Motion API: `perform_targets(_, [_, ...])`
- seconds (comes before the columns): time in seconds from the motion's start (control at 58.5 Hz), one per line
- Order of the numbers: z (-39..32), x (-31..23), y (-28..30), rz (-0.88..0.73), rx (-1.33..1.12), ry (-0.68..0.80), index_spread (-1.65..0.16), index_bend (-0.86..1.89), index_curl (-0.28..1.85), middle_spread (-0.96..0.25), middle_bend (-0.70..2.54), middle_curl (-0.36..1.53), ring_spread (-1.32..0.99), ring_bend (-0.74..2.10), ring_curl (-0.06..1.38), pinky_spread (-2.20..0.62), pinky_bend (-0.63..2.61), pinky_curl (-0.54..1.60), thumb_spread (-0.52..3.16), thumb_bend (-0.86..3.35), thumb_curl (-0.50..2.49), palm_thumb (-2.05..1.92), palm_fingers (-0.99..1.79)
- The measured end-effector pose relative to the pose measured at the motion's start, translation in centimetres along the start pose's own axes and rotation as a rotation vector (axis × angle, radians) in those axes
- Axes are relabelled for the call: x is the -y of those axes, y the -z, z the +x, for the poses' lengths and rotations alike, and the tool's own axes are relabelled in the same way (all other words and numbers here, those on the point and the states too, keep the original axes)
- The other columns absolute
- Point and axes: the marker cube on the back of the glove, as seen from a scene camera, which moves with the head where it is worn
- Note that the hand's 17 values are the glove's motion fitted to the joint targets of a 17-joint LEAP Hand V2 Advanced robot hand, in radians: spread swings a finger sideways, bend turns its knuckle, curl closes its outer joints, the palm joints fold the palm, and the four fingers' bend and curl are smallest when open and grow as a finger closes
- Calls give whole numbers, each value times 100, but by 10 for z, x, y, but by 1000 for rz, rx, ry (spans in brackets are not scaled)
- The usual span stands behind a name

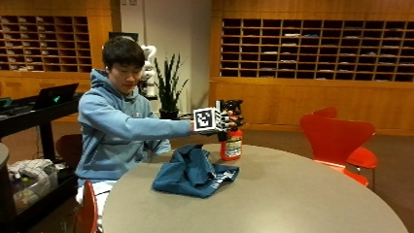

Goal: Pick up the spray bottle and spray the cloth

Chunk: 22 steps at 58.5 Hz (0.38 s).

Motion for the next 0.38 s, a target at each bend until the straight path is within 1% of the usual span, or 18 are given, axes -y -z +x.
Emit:
perform_targets(0.171, [5, -13, 23, 27, 48, -9, -33, 6, 30, -14, 23, 39, -11, 33, 38, 0, 38, 38, 79, -4, 54, 76, 60])
perform_targets(0.205, [3, -22, 30, -20, 77, -7, -33, 6, 29, -14, 23, 39, -11, 33, 38, 1, 39, 39, 80, -4, 53, 76, 58])
perform_targets(0.239, [0, -39, 37, -119, 114, -1, -33, 6, 27, -14, 23, 39, -10, 34, 38, 2, 40, 38, 81, -4, 51, 75, 56])
perform_targets(0.256, [-1, -44, 38, -139, 122, 0, -33, 6, 26, -13, 23, 39, -10, 34, 38, 3, 40, 38, 82, -4, 51, 76, 56])
perform_targets(0.273, [0, -43, 38, -117, 118, 0, -33, 7, 26, -13, 23, 39, -10, 34, 38, 3, 41, 38, 82, -4, 50, 75, 55])
perform_targets(0.325, [3, -30, 34, 26, 89, -4, -33, 8, 25, -13, 23, 39, -9, 35, 37, 4, 41, 38, 83, -4, 49, 75, 55])
perform_targets(0.376, [2, -28, 36, 58, 92, -3, -34, 9, 24, -13, 24, 39, -9, 35, 37, 5, 41, 38, 84, -3, 48, 75, 55])
